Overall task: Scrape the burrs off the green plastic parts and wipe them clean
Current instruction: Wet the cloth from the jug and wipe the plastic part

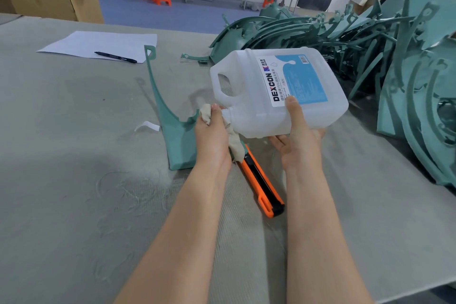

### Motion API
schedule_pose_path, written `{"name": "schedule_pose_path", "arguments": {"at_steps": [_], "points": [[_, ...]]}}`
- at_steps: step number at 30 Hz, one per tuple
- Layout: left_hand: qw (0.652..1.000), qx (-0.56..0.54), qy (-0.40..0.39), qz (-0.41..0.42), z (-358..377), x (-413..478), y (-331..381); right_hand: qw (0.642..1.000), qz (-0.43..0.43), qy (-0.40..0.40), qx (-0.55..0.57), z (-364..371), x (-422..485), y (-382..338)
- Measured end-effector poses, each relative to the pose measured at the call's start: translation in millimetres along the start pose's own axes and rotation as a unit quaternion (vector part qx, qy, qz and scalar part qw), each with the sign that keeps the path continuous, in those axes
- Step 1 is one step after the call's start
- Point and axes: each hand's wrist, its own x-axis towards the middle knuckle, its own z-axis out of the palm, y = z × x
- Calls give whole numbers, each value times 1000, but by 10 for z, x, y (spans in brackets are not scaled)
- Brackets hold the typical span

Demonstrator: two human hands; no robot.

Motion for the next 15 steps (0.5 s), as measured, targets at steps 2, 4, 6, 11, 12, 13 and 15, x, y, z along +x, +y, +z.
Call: {"name": "schedule_pose_path", "arguments": {"at_steps": [2, 4, 6, 11, 12, 13, 15], "points": [[1000, -5, -3, -5, 3, -6, 4, 1000, 1, 2, 1, 4, -3, -1], [1000, -7, -3, -5, 5, -12, 9, 1000, 2, 4, 3, 5, -5, -2], [1000, -3, -2, -4, 4, -17, 11, 1000, 2, 3, 3, 5, -6, -2], [1000, -9, 2, -10, 4, -3, -1, 1000, 4, 6, 2, 9, -13, -6], [1000, -10, 2, -11, 4, 2, -8, 1000, 4, 6, 3, 9, -16, -7], [1000, -10, 3, -12, 3, 7, -15, 1000, 5, 5, 4, 10, -18, -9], [1000, -12, 7, -10, 1, 19, -26, 1000, 5, 5, 5, 12, -22, -10]]}}
